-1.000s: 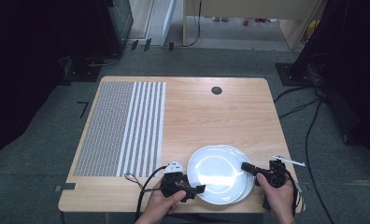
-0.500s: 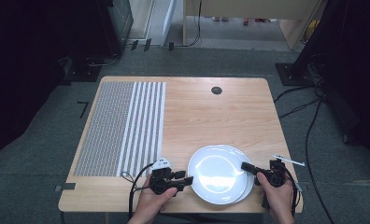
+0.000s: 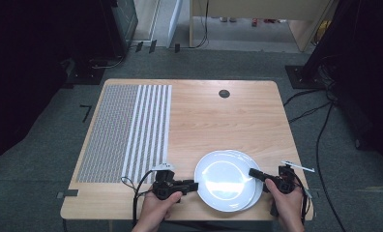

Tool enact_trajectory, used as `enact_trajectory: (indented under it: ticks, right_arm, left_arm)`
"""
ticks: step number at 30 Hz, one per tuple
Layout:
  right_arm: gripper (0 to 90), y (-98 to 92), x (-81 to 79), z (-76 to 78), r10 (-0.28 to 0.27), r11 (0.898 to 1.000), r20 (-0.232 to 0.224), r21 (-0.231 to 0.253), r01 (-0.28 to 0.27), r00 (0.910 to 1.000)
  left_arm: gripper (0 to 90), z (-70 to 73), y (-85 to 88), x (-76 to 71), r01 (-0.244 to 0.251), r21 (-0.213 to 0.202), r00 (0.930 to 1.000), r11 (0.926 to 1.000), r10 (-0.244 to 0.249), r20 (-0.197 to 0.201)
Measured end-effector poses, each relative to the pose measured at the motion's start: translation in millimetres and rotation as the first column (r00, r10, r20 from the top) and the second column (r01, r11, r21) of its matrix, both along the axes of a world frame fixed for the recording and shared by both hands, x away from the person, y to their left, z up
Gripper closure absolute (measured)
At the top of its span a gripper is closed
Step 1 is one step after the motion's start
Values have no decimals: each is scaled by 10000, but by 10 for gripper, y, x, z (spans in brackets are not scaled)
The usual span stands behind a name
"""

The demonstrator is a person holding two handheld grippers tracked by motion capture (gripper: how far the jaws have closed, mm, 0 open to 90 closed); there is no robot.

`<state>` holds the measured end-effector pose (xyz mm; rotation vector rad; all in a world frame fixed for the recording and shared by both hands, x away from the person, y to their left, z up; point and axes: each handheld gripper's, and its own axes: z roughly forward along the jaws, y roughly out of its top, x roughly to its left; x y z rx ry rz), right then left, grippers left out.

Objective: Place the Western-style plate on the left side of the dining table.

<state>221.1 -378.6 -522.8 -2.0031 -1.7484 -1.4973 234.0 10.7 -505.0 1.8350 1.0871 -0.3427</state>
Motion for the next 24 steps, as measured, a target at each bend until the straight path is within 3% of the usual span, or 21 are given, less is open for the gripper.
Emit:
enact_trajectory:
  ticks: [11, 24]
  right_arm:
    - [853, -14, -15, 22, -72, 9999, 151, 136, 70, 9999]
    - [885, -59, -46, 85, -465, 9932, 220, 1083, 438, 9987]
  left_arm:
    - [694, -29, -14, 9, 46, -85, 9999, 10000, -47, -114]
    - [707, -33, -19, 5, -21, -20, 10000, 10000, 21, -73]
